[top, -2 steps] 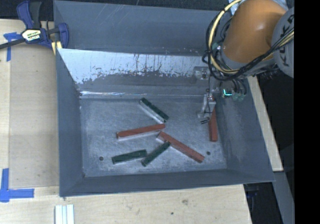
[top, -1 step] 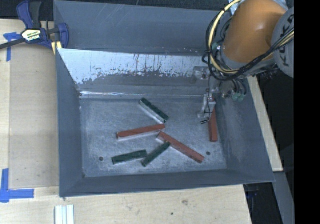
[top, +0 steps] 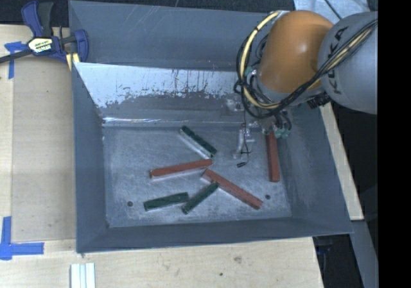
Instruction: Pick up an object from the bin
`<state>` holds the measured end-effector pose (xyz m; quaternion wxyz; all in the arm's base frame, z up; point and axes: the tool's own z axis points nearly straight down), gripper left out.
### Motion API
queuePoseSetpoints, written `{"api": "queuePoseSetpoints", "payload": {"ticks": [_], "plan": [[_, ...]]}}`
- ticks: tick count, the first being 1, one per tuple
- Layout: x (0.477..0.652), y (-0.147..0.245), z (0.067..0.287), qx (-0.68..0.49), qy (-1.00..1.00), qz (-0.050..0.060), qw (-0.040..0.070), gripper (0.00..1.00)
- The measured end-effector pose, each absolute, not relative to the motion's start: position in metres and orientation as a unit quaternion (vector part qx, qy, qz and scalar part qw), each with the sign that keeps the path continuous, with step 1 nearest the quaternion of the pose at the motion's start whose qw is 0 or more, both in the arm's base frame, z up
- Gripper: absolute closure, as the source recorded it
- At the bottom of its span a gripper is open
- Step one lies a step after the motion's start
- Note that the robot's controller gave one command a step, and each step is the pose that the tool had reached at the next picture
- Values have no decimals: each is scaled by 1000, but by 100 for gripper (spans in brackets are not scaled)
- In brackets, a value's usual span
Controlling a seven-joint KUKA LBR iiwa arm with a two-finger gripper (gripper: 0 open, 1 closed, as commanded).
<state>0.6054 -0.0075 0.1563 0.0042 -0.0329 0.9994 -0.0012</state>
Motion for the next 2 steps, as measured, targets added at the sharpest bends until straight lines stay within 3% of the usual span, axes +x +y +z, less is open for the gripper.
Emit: {"api": "queuePoseSetpoints", "payload": {"ticks": [1,2], "plan": [[581,-3,107,-149,989,0,2,0],[593,10,81,-108,994,-1,2,0]]}}
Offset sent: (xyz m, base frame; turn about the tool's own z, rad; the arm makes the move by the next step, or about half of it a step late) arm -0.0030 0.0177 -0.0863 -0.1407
